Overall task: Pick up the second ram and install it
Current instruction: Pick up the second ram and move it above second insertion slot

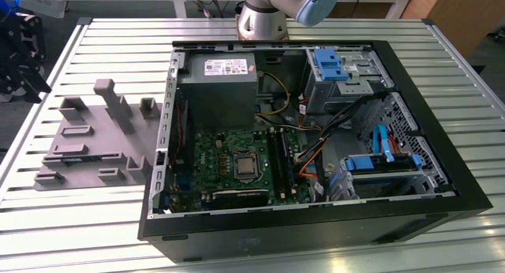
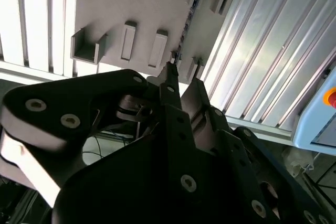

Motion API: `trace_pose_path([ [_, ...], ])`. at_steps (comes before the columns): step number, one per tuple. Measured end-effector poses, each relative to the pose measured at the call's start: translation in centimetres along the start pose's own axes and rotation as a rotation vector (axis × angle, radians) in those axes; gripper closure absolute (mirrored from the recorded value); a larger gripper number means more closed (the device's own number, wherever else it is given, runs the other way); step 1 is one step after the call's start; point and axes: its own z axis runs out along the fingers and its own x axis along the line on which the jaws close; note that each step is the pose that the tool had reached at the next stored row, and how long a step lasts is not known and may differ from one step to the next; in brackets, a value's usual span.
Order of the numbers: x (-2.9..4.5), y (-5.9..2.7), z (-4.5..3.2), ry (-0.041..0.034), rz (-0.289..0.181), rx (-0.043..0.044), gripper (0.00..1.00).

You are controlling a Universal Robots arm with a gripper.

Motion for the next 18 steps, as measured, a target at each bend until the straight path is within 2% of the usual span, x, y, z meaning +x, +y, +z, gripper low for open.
trace_pose_path([
  [6,0.17,0.17,0.40,0.0002,-0.044,0.0013,0.70],
  [11,0.48,1.01,0.75,-0.0072,-0.045,0.0160,0.69],
  [13,0.65,1.17,0.91,-0.0141,-0.047,0.0164,0.69],
  [14,0.72,1.19,1.01,-0.0191,-0.049,0.0153,0.63],
  [18,1.01,1.19,1.39,-0.0387,-0.059,0.0106,0.63],
])
